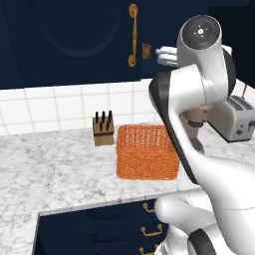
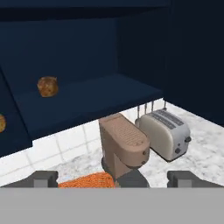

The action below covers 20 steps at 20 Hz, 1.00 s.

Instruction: Open the cabinet, pick up the bread from the cabinet and place it in the basket. Then move the basket to the dining counter.

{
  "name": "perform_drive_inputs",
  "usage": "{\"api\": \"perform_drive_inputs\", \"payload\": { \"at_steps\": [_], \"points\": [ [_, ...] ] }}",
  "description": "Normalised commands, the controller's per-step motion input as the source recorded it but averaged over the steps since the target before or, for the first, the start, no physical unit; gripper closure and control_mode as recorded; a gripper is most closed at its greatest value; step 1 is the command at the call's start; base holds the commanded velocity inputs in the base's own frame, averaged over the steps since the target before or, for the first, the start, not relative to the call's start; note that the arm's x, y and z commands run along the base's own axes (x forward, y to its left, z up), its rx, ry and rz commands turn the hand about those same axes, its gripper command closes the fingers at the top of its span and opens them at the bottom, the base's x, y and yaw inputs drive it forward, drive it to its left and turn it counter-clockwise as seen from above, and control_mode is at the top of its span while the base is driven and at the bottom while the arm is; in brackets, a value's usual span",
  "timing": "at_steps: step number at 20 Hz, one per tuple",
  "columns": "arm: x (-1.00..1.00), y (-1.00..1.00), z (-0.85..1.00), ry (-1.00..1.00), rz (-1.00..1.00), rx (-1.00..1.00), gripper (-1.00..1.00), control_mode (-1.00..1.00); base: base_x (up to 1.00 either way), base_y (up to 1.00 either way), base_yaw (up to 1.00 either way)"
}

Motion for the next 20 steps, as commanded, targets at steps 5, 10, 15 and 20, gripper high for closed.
{"api": "perform_drive_inputs", "payload": {
  "at_steps": [5,10,15,20],
  "points": [
    [0.90,0.66,0.26,0.20,0.26,-0.03,-1.00,-1.00,0.00,0.00,0.00],
    [0.48,0.86,-0.02,0.01,0.17,0.00,-1.00,-1.00,0.00,0.00,0.00],
    [0.94,0.37,-0.07,0.00,0.17,0.01,-1.00,-1.00,0.00,0.00,0.00],
    [0.82,-0.06,-0.29,0.01,0.18,0.00,-1.00,-1.00,0.00,0.00,0.00]
  ]
}}
